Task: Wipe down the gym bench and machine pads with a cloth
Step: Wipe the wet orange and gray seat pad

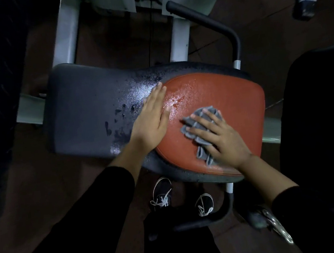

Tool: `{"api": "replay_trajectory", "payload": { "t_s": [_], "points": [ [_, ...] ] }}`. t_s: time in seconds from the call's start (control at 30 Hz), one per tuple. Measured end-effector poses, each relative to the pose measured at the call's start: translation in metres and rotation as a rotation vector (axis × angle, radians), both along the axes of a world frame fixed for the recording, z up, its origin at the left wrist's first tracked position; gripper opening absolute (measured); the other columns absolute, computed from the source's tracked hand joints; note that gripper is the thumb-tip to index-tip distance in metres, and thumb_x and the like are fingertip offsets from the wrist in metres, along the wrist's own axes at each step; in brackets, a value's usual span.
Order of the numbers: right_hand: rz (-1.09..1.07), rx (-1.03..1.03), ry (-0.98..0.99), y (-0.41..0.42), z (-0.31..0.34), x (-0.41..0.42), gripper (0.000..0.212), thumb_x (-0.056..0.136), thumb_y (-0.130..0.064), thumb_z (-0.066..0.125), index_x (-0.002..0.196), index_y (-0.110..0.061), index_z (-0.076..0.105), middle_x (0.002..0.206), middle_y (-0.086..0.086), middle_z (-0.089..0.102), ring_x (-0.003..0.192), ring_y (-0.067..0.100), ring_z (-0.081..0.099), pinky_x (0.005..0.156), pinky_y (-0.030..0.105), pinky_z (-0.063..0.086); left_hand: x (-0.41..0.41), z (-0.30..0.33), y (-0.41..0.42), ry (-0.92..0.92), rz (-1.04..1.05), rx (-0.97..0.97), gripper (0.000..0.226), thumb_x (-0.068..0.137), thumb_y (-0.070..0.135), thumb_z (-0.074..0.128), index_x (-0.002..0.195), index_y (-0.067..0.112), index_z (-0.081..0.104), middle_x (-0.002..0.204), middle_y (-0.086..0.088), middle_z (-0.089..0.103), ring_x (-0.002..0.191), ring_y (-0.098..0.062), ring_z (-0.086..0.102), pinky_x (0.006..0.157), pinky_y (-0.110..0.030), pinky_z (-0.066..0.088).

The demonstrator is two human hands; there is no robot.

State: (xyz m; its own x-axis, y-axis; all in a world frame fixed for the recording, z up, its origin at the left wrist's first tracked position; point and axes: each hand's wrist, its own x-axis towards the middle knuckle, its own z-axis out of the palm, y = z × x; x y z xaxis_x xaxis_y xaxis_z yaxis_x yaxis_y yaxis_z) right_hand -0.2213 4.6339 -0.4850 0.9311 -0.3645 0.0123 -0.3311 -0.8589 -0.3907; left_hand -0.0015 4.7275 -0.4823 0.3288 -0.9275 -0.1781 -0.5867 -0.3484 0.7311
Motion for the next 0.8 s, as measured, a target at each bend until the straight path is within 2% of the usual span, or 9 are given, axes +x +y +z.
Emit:
{"api": "replay_trajectory", "payload": {
  "t_s": [0.07, 0.2, 0.27, 0.33, 0.47, 0.57, 0.63, 0.7, 0.8],
  "points": [
    [-0.149, 0.006, -0.042, -0.003, 0.001, 0.015, 0.044, 0.095, -0.029, 0.043, 0.140, -0.028, 0.045, 0.150, 0.000, 0.038, 0.143, 0.030, 0.025, 0.117, 0.055, 0.017, -0.012, -0.001, 0.002, 0.025, 0.132, -0.008, 0.054, 0.105, 0.032, 0.031, 0.154, 0.014, 0.015, 0.162, 0.002, 0.010, 0.148, -0.012, 0.009, 0.119, -0.034, 0.013],
    [-0.304, 0.002, -0.075, -0.006, 0.003, 0.053, 0.040, 0.097, -0.036, 0.044, 0.137, -0.031, 0.052, 0.148, -0.001, 0.043, 0.143, 0.028, 0.026, 0.119, 0.037, 0.010, -0.021, -0.009, -0.001, -0.054, 0.236, -0.041, 0.053, 0.104, 0.032, 0.028, 0.152, 0.011, 0.022, 0.159, -0.002, 0.024, 0.146, -0.016, 0.020, 0.117, -0.026, 0.014],
    [-0.298, -0.018, -0.065, -0.007, 0.003, 0.060, 0.041, 0.097, -0.037, 0.045, 0.137, -0.033, 0.051, 0.148, -0.002, 0.044, 0.143, 0.028, 0.027, 0.116, 0.041, 0.020, -0.021, -0.012, -0.002, -0.085, 0.239, -0.051, 0.055, 0.103, 0.034, 0.025, 0.152, 0.010, 0.025, 0.157, -0.004, 0.027, 0.145, -0.018, 0.023, 0.115, -0.020, 0.012],
    [-0.280, -0.036, -0.059, -0.010, 0.005, 0.064, 0.041, 0.097, -0.039, 0.043, 0.138, -0.034, 0.050, 0.147, -0.002, 0.045, 0.142, 0.029, 0.029, 0.113, 0.046, 0.026, -0.022, -0.014, -0.002, -0.101, 0.236, -0.064, 0.056, 0.102, 0.035, 0.025, 0.151, 0.009, 0.026, 0.157, -0.005, 0.029, 0.145, -0.019, 0.025, 0.115, -0.020, 0.012],
    [-0.231, -0.040, -0.059, -0.015, 0.010, 0.084, 0.041, 0.096, -0.040, 0.043, 0.134, -0.033, 0.054, 0.145, -0.002, 0.048, 0.140, 0.030, 0.033, 0.112, 0.047, 0.025, -0.022, -0.016, -0.002, -0.120, 0.246, -0.089, 0.056, 0.101, 0.034, 0.026, 0.149, 0.004, 0.030, 0.154, -0.010, 0.034, 0.142, -0.022, 0.030, 0.115, -0.016, 0.012],
    [-0.197, -0.048, -0.024, -0.030, 0.009, 0.115, 0.038, 0.094, -0.040, 0.045, 0.126, -0.031, 0.062, 0.136, 0.000, 0.057, 0.134, 0.032, 0.042, 0.112, 0.051, 0.026, -0.023, -0.017, -0.003, -0.089, 0.267, -0.080, 0.059, 0.101, 0.034, 0.026, 0.146, -0.003, 0.032, 0.151, -0.017, 0.036, 0.141, -0.029, 0.033, 0.116, -0.022, 0.017],
    [-0.144, -0.041, 0.003, -0.045, 0.010, 0.135, 0.035, 0.092, -0.039, 0.045, 0.116, -0.028, 0.068, 0.122, 0.000, 0.065, 0.121, 0.030, 0.054, 0.105, 0.047, 0.037, -0.023, -0.018, -0.003, -0.085, 0.283, -0.069, 0.060, 0.100, 0.033, 0.025, 0.146, -0.005, 0.032, 0.150, -0.020, 0.037, 0.140, -0.032, 0.034, 0.116, -0.025, 0.019],
    [-0.109, 0.000, 0.051, -0.062, 0.012, 0.148, 0.033, 0.090, -0.040, 0.046, 0.109, -0.027, 0.070, 0.111, -0.002, 0.068, 0.106, 0.028, 0.061, 0.091, 0.040, 0.045, -0.024, -0.017, -0.002, -0.088, 0.283, -0.059, 0.060, 0.099, 0.032, 0.025, 0.146, -0.004, 0.031, 0.150, -0.020, 0.036, 0.140, -0.031, 0.033, 0.115, -0.024, 0.017],
    [-0.212, 0.057, 0.108, -0.093, 0.012, 0.147, 0.034, 0.090, -0.040, 0.045, 0.112, -0.028, 0.068, 0.111, 0.000, 0.068, 0.103, 0.030, 0.061, 0.083, 0.038, 0.048, -0.024, -0.014, -0.001, -0.086, 0.273, -0.054, 0.060, 0.100, 0.035, 0.025, 0.149, 0.000, 0.028, 0.152, -0.016, 0.035, 0.141, -0.028, 0.031, 0.115, -0.025, 0.018]
  ]
}}
